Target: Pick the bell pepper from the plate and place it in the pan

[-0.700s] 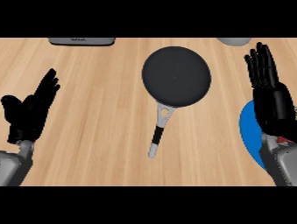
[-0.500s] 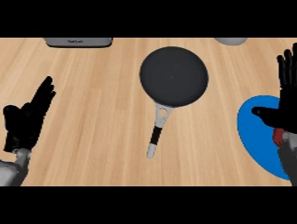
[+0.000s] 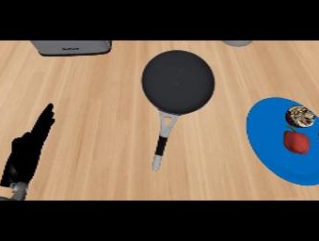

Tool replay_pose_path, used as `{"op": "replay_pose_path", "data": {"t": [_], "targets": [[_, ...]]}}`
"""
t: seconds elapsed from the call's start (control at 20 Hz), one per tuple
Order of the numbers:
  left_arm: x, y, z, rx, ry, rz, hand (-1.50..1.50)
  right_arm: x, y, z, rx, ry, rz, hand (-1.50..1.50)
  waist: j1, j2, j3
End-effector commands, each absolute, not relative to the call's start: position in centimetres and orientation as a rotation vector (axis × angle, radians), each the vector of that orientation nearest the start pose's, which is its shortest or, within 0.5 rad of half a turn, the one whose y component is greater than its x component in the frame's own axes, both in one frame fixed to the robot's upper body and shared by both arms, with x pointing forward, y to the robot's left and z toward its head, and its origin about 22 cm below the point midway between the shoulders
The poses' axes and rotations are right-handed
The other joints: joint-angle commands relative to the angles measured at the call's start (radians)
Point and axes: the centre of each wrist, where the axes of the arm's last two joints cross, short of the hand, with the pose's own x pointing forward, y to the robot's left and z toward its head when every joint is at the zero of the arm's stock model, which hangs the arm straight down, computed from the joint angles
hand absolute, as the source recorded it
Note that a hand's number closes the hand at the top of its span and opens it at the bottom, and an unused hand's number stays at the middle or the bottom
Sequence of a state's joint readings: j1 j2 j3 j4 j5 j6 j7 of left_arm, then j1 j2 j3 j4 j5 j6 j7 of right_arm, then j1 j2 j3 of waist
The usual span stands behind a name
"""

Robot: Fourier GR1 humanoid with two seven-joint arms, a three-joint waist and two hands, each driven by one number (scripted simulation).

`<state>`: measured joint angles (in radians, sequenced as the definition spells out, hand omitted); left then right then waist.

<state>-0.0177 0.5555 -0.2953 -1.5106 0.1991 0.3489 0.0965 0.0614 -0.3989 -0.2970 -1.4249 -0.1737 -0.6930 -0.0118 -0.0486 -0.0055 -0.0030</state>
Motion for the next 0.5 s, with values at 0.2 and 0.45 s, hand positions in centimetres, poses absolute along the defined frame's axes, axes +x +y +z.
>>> {"op": "replay_pose_path", "data": {"t": [0.2, 0.45], "targets": [[21.0, 29.1, 0.5, 0.338, -1.370, -0.247, 0.00, 13.3, -43.0, 2.7, -1.200, -1.009, -0.284, -1.50, 0.043, 0.000, -0.002], [23.2, 28.5, 1.0, 0.336, -1.376, -0.250, 0.00, 16.1, -41.9, 8.1, -1.081, -0.948, -0.089, -1.50, 0.048, 0.008, 0.000]]}}
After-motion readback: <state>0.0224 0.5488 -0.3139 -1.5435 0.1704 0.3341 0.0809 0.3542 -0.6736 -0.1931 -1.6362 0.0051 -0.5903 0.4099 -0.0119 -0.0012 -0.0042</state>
